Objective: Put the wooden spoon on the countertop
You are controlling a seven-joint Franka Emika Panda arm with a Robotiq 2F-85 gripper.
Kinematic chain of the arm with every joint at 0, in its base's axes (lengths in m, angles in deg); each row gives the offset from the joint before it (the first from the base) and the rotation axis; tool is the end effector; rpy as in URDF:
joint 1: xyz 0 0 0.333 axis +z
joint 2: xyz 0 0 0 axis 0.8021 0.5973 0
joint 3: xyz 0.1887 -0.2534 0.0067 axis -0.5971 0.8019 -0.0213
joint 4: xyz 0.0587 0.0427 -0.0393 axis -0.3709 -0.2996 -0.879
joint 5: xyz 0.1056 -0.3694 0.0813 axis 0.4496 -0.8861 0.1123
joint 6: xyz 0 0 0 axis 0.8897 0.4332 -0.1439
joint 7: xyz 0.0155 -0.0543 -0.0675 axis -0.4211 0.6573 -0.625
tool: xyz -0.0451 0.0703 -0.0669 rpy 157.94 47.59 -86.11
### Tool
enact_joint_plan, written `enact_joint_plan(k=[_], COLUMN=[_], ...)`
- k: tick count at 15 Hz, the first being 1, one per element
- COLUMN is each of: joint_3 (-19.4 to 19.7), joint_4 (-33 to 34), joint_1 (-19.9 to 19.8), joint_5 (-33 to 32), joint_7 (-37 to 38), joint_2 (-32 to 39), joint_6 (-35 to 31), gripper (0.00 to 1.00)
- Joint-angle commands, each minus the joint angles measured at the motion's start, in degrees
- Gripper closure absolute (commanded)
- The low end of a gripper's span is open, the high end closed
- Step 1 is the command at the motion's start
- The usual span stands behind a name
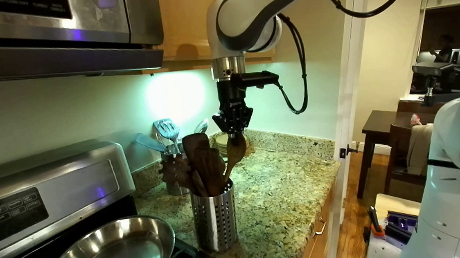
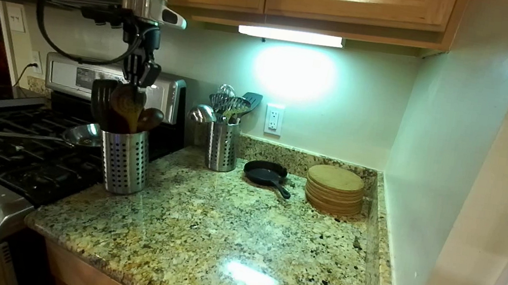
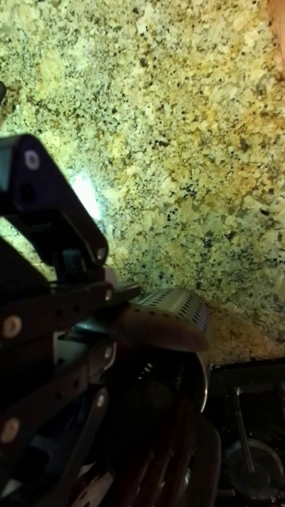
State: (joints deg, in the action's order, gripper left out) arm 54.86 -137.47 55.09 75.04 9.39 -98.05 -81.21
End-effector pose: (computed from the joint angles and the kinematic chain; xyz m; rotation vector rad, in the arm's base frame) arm 0.4856 0.0784 0.4441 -3.0869 0.3057 0.1059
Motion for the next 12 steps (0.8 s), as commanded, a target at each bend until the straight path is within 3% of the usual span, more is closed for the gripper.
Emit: enact_joint_plan(k=[1,12], joint_3=[0.5,0.8], joint_4=[0.2,4.2], joint_1=[0.1,-0.7], joint_5=[-2.5,-4.6], joint_7=[0.9,-0.5], joint_2=[-4.1,-12.6], joint_6=[3.6,9.2], gripper=[0.9,0.9])
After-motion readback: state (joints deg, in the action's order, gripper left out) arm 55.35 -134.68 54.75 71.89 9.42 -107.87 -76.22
